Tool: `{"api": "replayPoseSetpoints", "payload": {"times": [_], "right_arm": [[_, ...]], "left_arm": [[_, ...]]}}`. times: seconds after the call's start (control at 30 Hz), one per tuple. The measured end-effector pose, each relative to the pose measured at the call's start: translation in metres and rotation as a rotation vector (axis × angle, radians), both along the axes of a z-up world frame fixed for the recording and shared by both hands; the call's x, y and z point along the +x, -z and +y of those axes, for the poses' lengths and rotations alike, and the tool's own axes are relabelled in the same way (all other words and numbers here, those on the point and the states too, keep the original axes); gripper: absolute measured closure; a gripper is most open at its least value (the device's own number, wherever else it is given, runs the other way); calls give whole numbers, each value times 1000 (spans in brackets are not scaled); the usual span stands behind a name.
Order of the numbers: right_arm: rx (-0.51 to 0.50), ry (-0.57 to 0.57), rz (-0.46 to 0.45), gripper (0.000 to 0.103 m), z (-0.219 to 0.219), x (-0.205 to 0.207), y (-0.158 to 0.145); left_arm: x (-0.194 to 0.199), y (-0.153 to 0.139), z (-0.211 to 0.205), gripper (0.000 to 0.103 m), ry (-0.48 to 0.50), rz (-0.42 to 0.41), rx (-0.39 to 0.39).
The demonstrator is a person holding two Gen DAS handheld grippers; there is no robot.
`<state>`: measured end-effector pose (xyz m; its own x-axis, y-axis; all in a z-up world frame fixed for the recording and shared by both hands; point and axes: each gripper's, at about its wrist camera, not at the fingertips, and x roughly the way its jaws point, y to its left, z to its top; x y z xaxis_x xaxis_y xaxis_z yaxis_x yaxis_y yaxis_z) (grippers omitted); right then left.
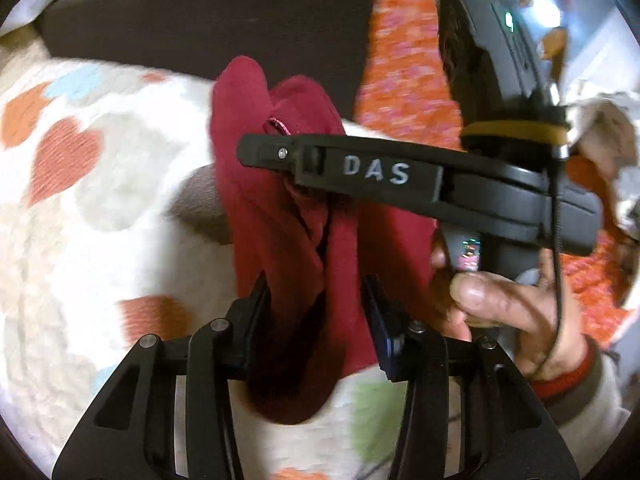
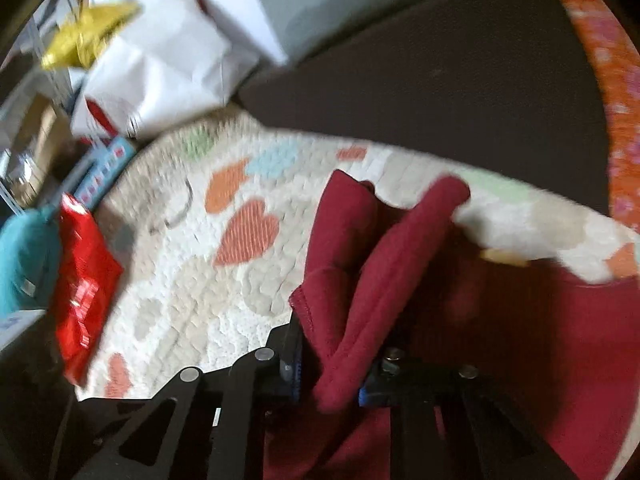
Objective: Fold small clothes
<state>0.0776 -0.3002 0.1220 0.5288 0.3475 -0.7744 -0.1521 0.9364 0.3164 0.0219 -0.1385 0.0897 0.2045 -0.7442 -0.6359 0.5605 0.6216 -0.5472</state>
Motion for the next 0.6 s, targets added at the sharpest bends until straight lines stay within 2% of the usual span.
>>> {"api": "replayPoseSetpoints", "payload": {"times": [0.13,0.23,0.3,0.43,0.5,0.6], "right_arm": [[-2,47,-60,86,-56,-27,-36],[-46,108,-42,86,-106,-49,-43],[-75,155,10,86,-139,-58,-30],[-108,243,127,86,-180,-65,18],[-61,275,128,85,-191,-70,31],[51,299,86,85,-200,-83,20]], "left_arm": [[-19,-25,-21,59,114,-22,-114],[-31,-33,-35,57,166,-43,-140],[-34,-28,-46,57,176,-50,-104],[-21,-4,-61,57,141,-75,52],[-18,9,-63,57,133,-47,83],[-17,17,-68,57,137,-25,92]]}}
